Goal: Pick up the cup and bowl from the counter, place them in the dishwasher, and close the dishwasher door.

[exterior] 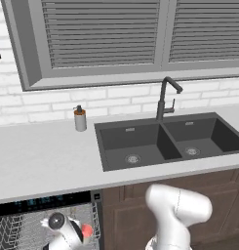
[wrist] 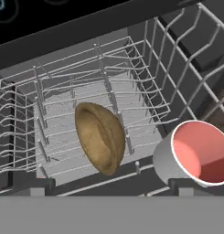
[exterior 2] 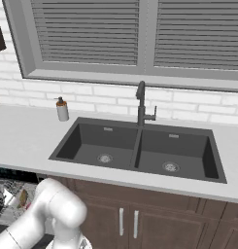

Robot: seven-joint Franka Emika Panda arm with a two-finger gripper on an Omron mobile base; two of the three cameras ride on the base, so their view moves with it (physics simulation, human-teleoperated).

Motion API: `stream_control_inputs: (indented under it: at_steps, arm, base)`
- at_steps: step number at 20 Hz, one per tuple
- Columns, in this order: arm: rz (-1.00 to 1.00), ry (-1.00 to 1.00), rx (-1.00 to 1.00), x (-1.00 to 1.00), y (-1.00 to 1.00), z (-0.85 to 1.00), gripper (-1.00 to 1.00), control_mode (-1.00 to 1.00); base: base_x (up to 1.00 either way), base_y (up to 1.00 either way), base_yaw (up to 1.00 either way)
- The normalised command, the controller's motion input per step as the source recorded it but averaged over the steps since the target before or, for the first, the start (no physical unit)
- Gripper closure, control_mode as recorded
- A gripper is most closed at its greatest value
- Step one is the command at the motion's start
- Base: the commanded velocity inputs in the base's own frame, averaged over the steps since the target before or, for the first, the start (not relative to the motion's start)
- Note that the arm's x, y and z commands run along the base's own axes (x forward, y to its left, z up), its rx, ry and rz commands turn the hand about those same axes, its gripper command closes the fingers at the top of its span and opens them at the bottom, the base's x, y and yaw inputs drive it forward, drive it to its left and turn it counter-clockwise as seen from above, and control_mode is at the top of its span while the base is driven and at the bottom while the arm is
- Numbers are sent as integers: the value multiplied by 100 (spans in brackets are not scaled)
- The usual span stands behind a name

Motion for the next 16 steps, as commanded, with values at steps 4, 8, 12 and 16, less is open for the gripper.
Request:
stream_control_inputs:
  at_steps: [4,8,12,16]
  arm:
    - [0,5,19,-88,-1,86,-100,-100]
    - [0,31,26,-60,-8,80,-100,-100]
    - [0,43,23,-42,-5,45,-100,-100]
    - [0,28,10,-44,-11,3,-100,-100]
  base:
    - [0,0,0]
    - [0,0,0]
    - [0,0,0]
    - [0,0,0]
